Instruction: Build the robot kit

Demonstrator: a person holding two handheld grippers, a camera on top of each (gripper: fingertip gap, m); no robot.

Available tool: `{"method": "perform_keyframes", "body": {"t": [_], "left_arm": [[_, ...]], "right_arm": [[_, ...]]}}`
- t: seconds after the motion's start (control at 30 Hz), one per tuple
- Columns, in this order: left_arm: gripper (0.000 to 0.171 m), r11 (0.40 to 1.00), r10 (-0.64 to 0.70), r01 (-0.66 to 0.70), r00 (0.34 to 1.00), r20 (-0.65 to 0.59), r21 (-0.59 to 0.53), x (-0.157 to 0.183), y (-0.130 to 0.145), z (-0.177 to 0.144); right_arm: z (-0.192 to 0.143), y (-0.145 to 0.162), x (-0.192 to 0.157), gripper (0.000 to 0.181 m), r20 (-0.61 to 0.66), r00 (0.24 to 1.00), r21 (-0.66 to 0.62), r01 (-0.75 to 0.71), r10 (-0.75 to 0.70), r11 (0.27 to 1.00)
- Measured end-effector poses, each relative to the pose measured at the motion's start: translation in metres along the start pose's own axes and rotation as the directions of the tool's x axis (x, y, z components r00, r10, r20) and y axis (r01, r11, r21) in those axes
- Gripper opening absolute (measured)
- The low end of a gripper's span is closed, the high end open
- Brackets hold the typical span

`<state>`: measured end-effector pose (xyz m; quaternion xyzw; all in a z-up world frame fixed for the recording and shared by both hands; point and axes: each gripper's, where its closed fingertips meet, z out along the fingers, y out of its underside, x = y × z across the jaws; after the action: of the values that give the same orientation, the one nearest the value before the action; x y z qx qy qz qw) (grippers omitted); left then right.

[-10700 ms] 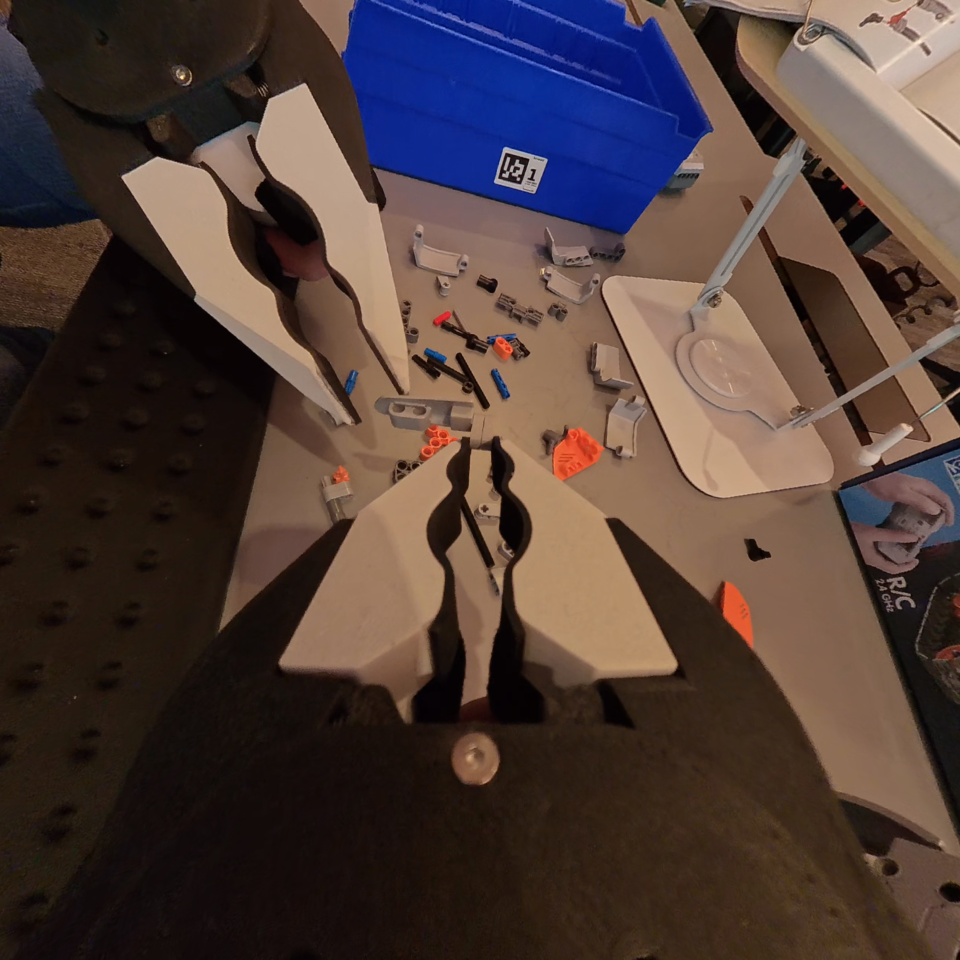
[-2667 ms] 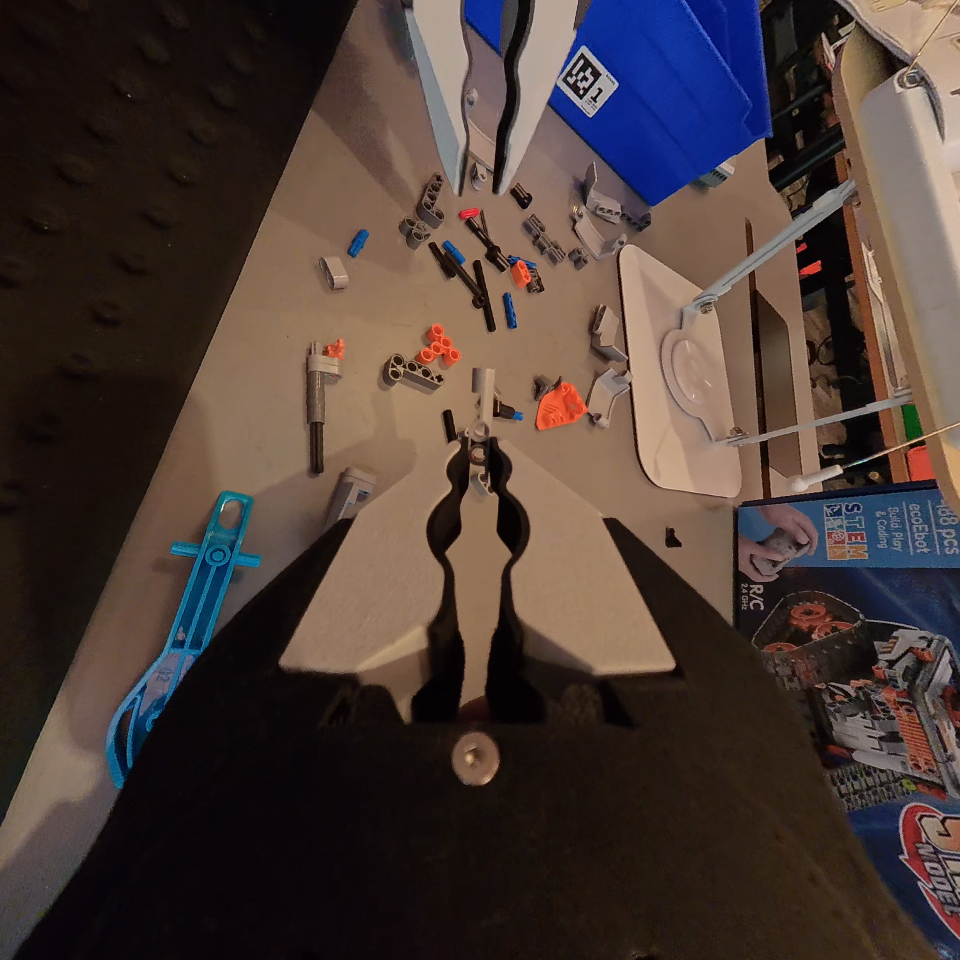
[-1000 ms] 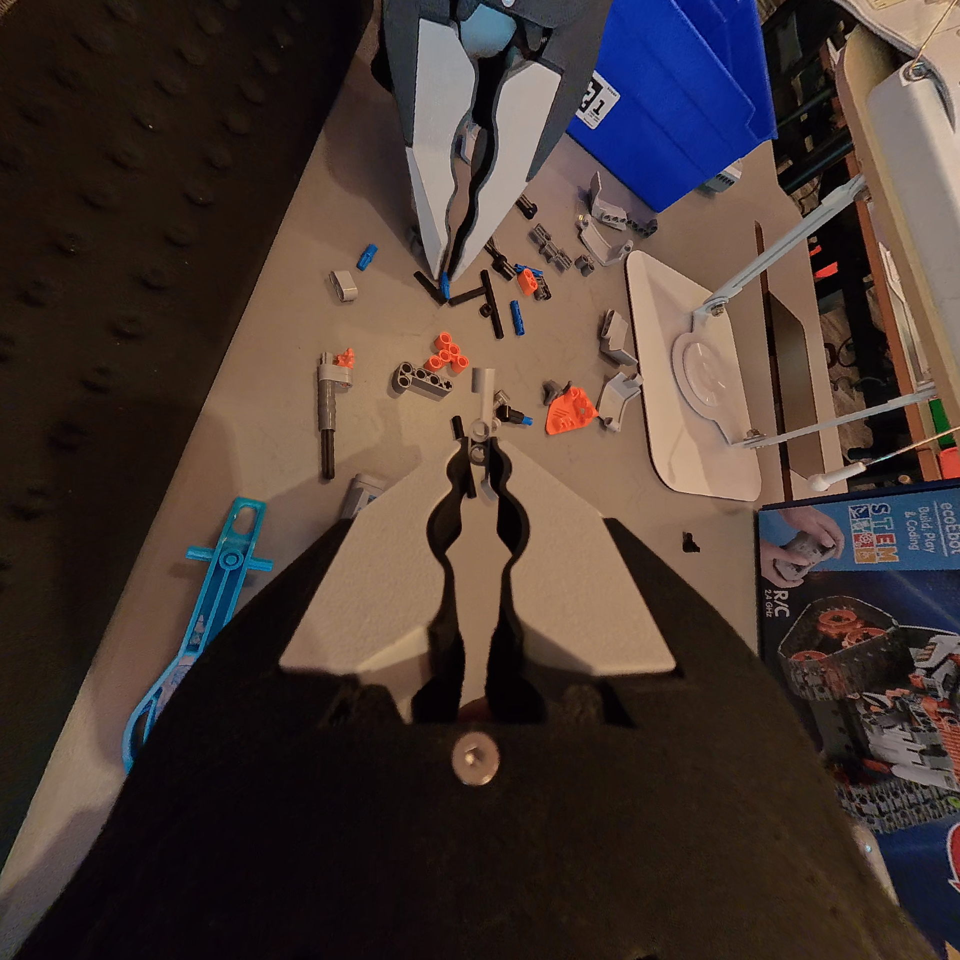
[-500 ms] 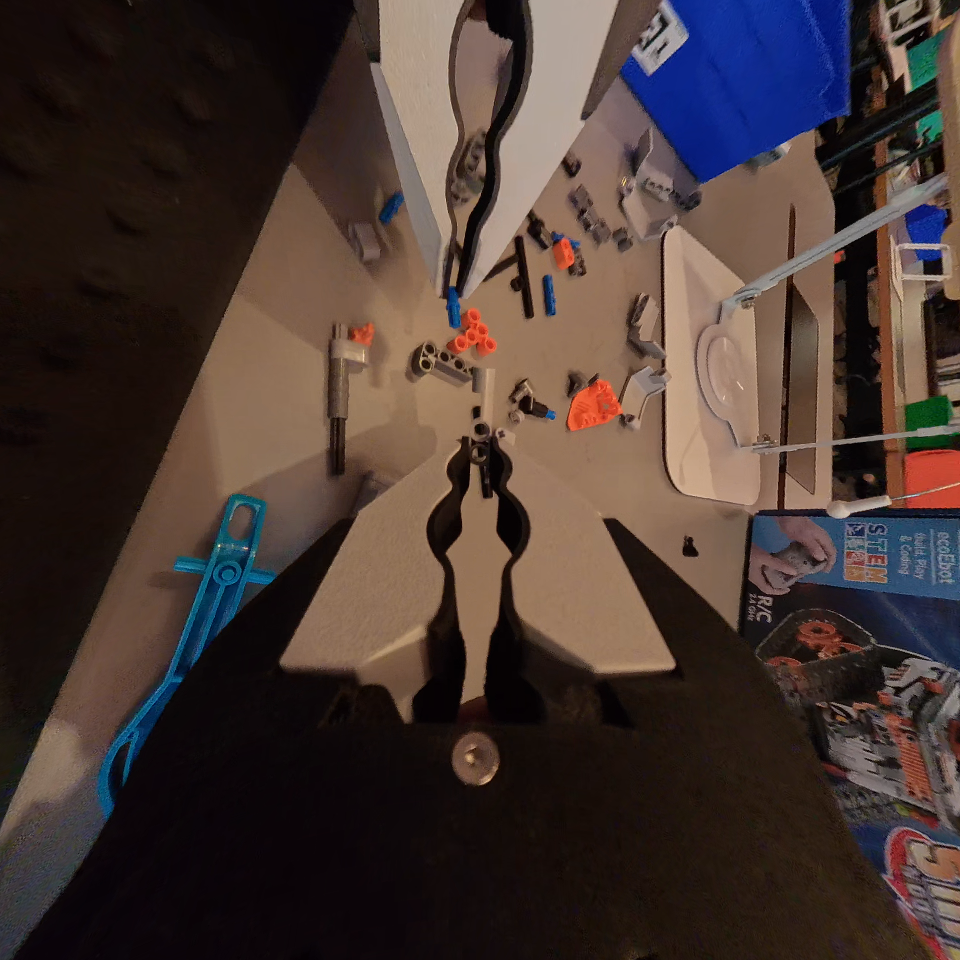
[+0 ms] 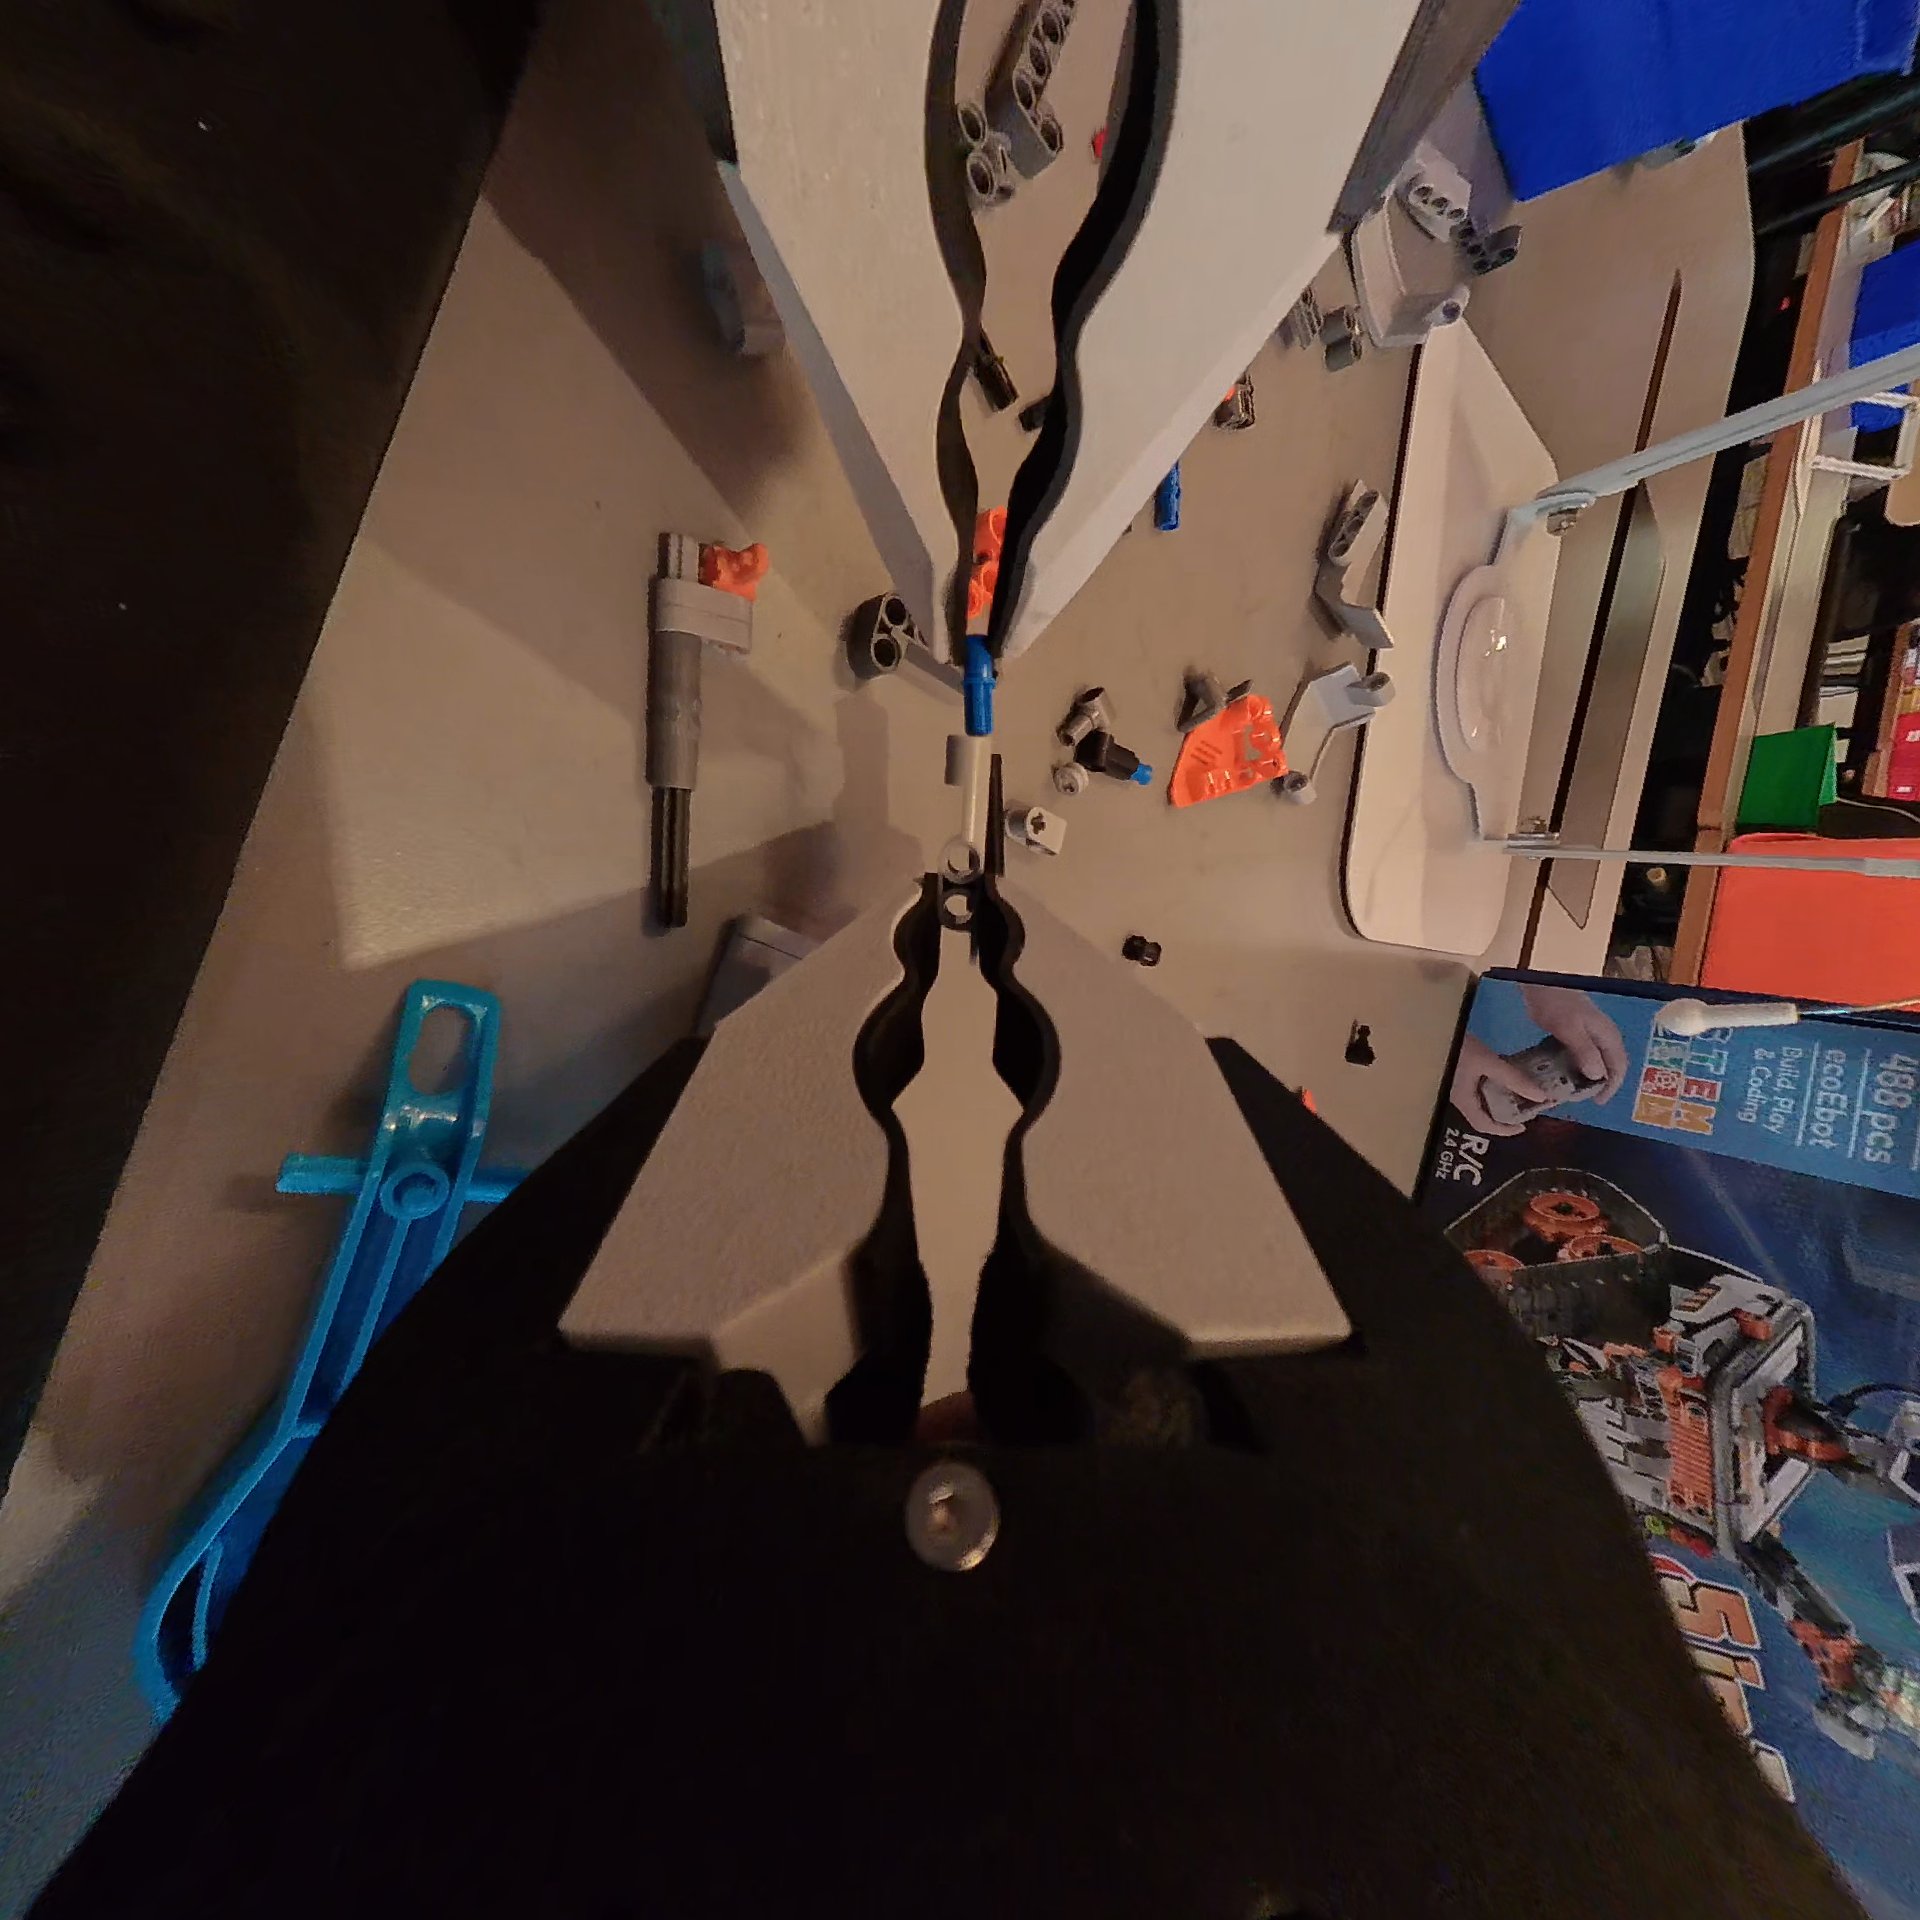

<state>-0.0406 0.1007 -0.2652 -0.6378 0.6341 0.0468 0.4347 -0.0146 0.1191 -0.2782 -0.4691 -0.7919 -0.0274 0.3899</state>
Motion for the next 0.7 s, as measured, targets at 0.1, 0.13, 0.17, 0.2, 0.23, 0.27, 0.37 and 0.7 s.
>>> {"method": "perform_keyframes", "body": {"t": [0.1, 0.13, 0.17, 0.2, 0.23, 0.27, 0.37, 0.7], "left_arm": [[0.002, 1.0, 0.026, -0.026, 1.0, 0.016, 0.0, 0.0, -0.001, 0.001], [0.002, 0.999, 0.036, -0.036, 0.999, 0.021, 0.001, 0.0, -0.002, 0.001], [0.002, 0.999, 0.042, -0.042, 0.999, 0.019, 0.0, 0.001, -0.002, 0.002], [0.002, 0.999, 0.052, -0.052, 0.998, 0.029, -0.006, 0.0, -0.001, 0.003], [0.002, 0.998, 0.06, -0.059, 0.998, 0.037, -0.013, 0.0, -0.001, 0.003], [0.002, 0.998, 0.064, -0.063, 0.997, 0.036, -0.018, 0.001, 0.0, 0.004], [0.002, 0.996, 0.088, -0.087, 0.995, 0.052, -0.024, 0.001, 0.0, 0.005], [0.002, 0.977, 0.19, -0.179, 0.977, 0.097, -0.114, 0.002, 0.003, 0.011]], "right_arm": [[0.001, 0.002, 0.0, 0.004, 0.005, 1.0, -0.008, -0.009, 0.009, 1.0], [0.001, 0.002, 0.0, 0.004, 0.01, 1.0, -0.007, -0.019, 0.019, 1.0], [0.001, 0.002, 0.0, 0.004, 0.015, 1.0, -0.003, -0.026, 0.026, 1.0], [0.002, 0.002, -0.001, 0.004, 0.016, 1.0, -0.004, -0.026, 0.026, 1.0], [0.002, 0.003, -0.001, 0.004, 0.017, 1.0, -0.007, -0.026, 0.026, 1.0], [0.003, 0.003, -0.001, 0.004, 0.02, 0.999, -0.01, -0.027, 0.027, 1.0], [0.003, 0.005, -0.002, 0.004, 0.026, 0.999, -0.019, -0.033, 0.034, 0.999], [0.005, 0.01, -0.002, 0.004, -0.004, 1.0, -0.103, 0.011, -0.011, 0.995]]}}
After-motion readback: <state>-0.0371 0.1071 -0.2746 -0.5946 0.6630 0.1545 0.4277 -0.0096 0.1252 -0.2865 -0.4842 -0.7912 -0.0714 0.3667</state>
